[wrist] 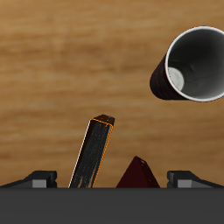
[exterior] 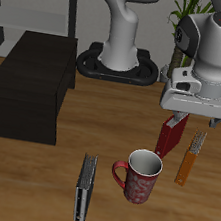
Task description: Place the orange book flat on top of the shelf
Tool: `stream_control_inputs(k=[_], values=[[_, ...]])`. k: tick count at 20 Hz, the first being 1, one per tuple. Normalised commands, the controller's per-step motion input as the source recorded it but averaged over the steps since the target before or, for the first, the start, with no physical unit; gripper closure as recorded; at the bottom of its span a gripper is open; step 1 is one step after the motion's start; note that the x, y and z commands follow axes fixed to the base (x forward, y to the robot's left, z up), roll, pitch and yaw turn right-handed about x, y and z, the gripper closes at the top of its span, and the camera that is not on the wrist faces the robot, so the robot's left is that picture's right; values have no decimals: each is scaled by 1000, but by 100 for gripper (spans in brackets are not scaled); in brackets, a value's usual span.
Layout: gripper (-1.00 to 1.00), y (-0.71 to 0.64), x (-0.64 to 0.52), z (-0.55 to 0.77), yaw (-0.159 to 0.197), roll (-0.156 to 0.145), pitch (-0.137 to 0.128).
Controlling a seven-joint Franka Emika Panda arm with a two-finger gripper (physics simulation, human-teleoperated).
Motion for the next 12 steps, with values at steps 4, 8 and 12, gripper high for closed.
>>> stream_control_inputs(k=[4, 8, 12], values=[[-100, 150, 86, -231, -29, 25, 15], [-100, 211, 44, -318, 16, 8, -15], [-100, 138, -32, -171, 2, -7, -32]])
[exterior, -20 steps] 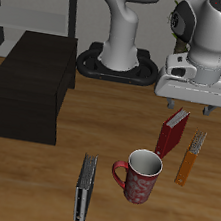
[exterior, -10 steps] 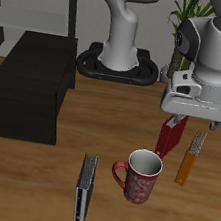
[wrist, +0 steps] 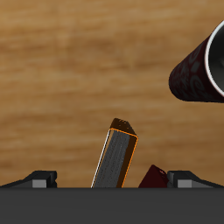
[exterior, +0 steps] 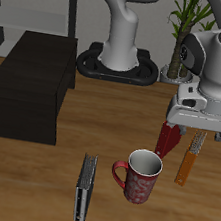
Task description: Place the orange book flat on top of the shelf
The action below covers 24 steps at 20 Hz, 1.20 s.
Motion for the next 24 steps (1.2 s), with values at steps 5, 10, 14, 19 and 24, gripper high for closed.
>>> stream_control_inputs(k=[5, 10, 14, 19, 24], values=[[-100, 167, -80, -260, -40, -13, -34], [-100, 98, -100, -175, -17, 13, -38], [-100, -58, 8, -137, -34, -9, -8], [-100, -40, -25, -211, -16, 9, 25], [-100, -48, 45, -178, 2, 31, 39]])
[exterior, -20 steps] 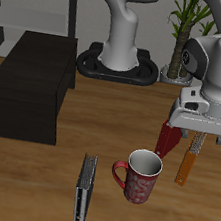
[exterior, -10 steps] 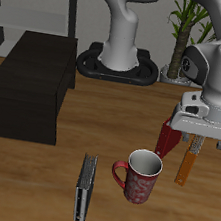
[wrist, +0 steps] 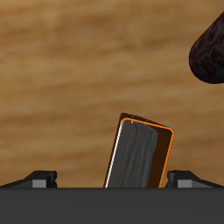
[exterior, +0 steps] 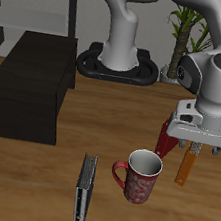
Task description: Place the orange book flat on top of the shelf
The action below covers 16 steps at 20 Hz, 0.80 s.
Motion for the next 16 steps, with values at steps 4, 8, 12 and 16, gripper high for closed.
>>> stream_control_inputs(k=[4, 8, 12, 16], values=[[100, 2, 0, -136, 18, 21, 16], [100, -82, 46, -9, -2, 5, 19], [100, -63, 40, 83, 7, -3, -12], [100, -97, 39, 227, 24, 9, -32]])
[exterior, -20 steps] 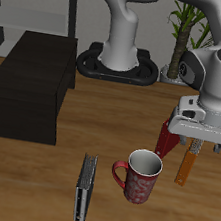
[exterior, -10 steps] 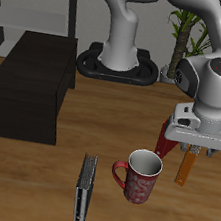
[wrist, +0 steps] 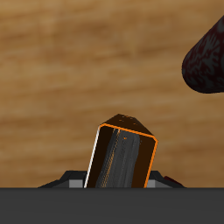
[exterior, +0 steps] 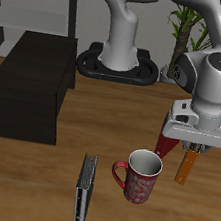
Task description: Place the orange book flat on top of the shelf
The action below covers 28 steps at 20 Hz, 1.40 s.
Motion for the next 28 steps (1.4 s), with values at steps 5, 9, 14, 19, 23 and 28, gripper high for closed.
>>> stream_control_inputs(k=[5, 9, 14, 19, 23, 28], values=[[100, -22, -69, 402, 27, 9, -40], [100, 9, -216, 589, 51, 37, -32], [100, -98, -311, 644, 17, 54, 15], [100, -213, -423, 618, 35, 7, -48], [100, -296, -386, 544, 23, -29, -45], [100, -344, -224, 340, 47, -71, -51]])
